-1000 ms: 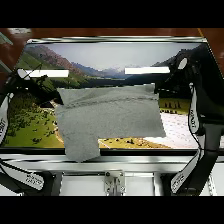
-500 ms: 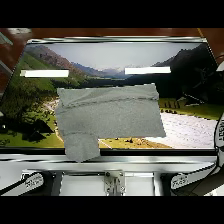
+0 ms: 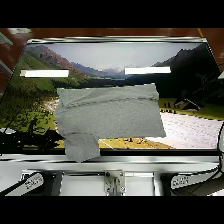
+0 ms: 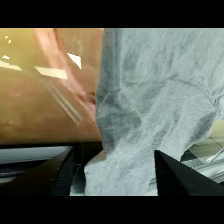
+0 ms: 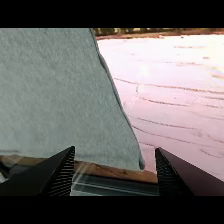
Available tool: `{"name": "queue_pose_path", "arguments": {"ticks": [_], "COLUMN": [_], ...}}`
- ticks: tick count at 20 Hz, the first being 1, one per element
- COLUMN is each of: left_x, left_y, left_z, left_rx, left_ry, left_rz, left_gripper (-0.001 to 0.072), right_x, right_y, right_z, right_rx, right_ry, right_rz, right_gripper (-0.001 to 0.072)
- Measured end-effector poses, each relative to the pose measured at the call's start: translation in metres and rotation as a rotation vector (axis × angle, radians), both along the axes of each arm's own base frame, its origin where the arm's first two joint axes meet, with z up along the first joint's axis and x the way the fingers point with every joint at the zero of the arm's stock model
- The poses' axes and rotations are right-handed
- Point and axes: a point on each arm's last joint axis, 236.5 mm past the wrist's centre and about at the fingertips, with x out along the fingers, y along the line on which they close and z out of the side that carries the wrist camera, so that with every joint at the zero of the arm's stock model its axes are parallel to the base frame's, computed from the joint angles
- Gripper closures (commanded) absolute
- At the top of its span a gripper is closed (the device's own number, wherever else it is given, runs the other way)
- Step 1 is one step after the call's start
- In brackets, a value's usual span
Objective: Fold the shirts.
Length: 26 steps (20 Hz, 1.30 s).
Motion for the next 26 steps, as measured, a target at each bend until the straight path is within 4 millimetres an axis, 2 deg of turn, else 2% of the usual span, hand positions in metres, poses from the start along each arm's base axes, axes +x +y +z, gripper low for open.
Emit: {"name": "queue_pose_path", "arguments": {"ticks": [4,6,8,9,10,14,18,20,26], "left_x": [-0.003,-0.005,-0.002,0.001,0.002,0.004,0.0,-0.001,-0.002], "left_y": [-0.015,-0.02,-0.021,-0.021,-0.021,-0.025,-0.031,-0.032,-0.034], "left_z": [-0.01,-0.015,-0.021,-0.022,-0.022,-0.021,-0.016,-0.015,-0.012], "left_rx": [-0.023,-0.024,-0.012,-0.009,-0.011,-0.025,-0.053,-0.059,-0.073], "left_ry": [0.018,0.026,0.023,0.016,0.015,0.007,-0.001,-0.002,-0.003], "left_rz": [-0.047,-0.066,-0.066,-0.057,-0.053,-0.06,-0.094,-0.101,-0.113], "left_gripper": [0.0204,0.0382,0.0614,0.0668,0.0668,0.0668,0.0668,0.0668,0.0668], "right_x": [0.0,0.001,-0.002,-0.009,-0.018,-0.071,-0.103,-0.11,-0.105], "right_y": [0.001,0.001,0.001,0.002,0.004,0.019,0.036,0.039,0.053], "right_z": [-0.001,-0.001,-0.003,-0.008,-0.014,-0.049,-0.074,-0.083,-0.1], "right_rx": [0.006,0.003,0.004,0.008,0.012,0.114,0.208,0.215,0.209], "right_ry": [0.0,-0.003,0.009,0.036,0.07,0.232,0.302,0.312,0.274], "right_rz": [-0.002,-0.005,-0.01,-0.005,0.004,0.022,0.0,-0.009,-0.016], "right_gripper": [0.0115,0.0115,0.0111,0.0067,0.0049,0.005,0.0053,0.0062,0.0062]}}
